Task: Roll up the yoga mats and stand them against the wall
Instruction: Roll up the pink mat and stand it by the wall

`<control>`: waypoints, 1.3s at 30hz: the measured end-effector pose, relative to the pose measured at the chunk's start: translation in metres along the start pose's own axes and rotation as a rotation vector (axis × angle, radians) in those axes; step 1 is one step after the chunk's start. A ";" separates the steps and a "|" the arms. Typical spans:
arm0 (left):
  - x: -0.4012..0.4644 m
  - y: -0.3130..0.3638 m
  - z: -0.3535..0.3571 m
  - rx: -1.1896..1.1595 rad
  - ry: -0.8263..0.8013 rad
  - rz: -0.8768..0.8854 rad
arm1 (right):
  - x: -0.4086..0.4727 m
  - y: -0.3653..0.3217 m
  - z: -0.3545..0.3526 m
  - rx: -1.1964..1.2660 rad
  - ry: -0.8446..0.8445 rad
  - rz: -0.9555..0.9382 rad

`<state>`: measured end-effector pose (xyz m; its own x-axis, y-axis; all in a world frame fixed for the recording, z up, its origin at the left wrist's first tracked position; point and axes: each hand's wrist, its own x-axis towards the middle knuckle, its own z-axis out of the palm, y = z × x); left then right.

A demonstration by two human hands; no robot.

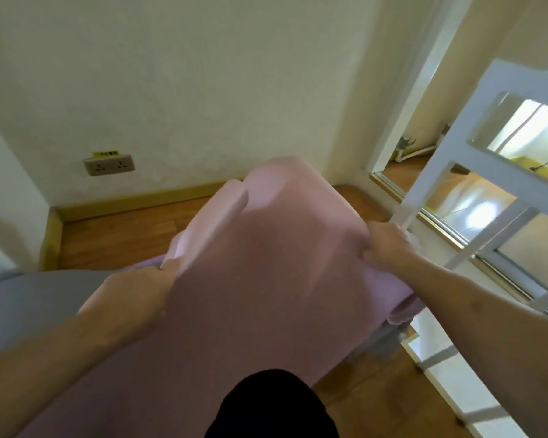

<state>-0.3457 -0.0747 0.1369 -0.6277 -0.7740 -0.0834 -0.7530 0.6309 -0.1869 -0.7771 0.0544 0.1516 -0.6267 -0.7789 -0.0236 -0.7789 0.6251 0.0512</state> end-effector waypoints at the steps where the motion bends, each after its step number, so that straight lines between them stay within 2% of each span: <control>1: -0.008 -0.006 -0.011 -0.002 0.016 -0.005 | -0.006 -0.010 -0.017 0.064 -0.006 -0.038; 6: -0.047 -0.047 -0.082 -0.028 0.108 -0.063 | -0.038 -0.065 -0.099 0.268 0.119 -0.256; 8: -0.064 -0.066 -0.115 -0.052 0.156 -0.077 | -0.051 -0.085 -0.130 0.364 0.179 -0.289; 13: -0.108 -0.107 -0.209 0.032 0.343 -0.100 | -0.095 -0.125 -0.177 0.846 0.314 -0.135; 16: -0.130 -0.121 -0.257 0.089 0.488 -0.121 | -0.123 -0.170 -0.162 1.205 0.366 -0.017; 17: -0.135 -0.124 -0.267 0.106 0.528 -0.133 | -0.132 -0.192 -0.150 1.285 0.303 0.016; 18: -0.139 -0.126 -0.277 0.127 0.555 -0.145 | -0.139 -0.216 -0.137 1.349 0.161 0.020; 19: -0.142 -0.126 -0.284 0.150 0.567 -0.149 | -0.148 -0.239 -0.123 1.351 -0.100 0.020; 20: -0.146 -0.125 -0.289 0.175 0.578 -0.140 | -0.156 -0.263 -0.108 1.240 -0.375 -0.029; 21: -0.149 -0.124 -0.291 0.202 0.591 -0.120 | -0.172 -0.284 -0.099 0.980 -0.599 -0.155; 22: -0.152 -0.123 -0.291 0.230 0.598 -0.096 | -0.188 -0.302 -0.092 0.671 -0.712 -0.326; 23: -0.155 -0.123 -0.287 0.252 0.599 -0.074 | -0.203 -0.319 -0.089 0.378 -0.738 -0.489; 24: -0.158 -0.124 -0.281 0.271 0.591 -0.055 | -0.215 -0.332 -0.086 0.183 -0.709 -0.655; 25: -0.160 -0.125 -0.270 0.289 0.574 -0.038 | -0.231 -0.340 -0.088 0.117 -0.694 -0.754; 29: -0.170 -0.131 -0.215 0.283 0.459 -0.012 | -0.261 -0.334 -0.105 0.305 -0.475 -0.902; 31: -0.176 -0.130 -0.183 0.226 0.373 0.003 | -0.263 -0.316 -0.118 0.500 -0.211 -0.911; 33: -0.180 -0.120 -0.154 0.200 0.291 0.052 | -0.265 -0.301 -0.132 0.619 0.176 -0.936; 35: -0.182 -0.106 -0.131 0.165 0.230 0.083 | -0.264 -0.291 -0.136 0.505 0.437 -0.969; 37: -0.182 -0.094 -0.114 0.138 0.212 0.105 | -0.261 -0.286 -0.130 0.265 0.495 -0.983; 39: -0.180 -0.085 -0.098 0.151 0.237 0.141 | -0.252 -0.284 -0.117 0.050 0.464 -0.998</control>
<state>-0.1881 0.0168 0.2640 -0.7658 -0.6340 0.1080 -0.6285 0.7023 -0.3343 -0.3949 0.0676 0.2598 0.3471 -0.8716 0.3461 -0.9365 -0.3025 0.1774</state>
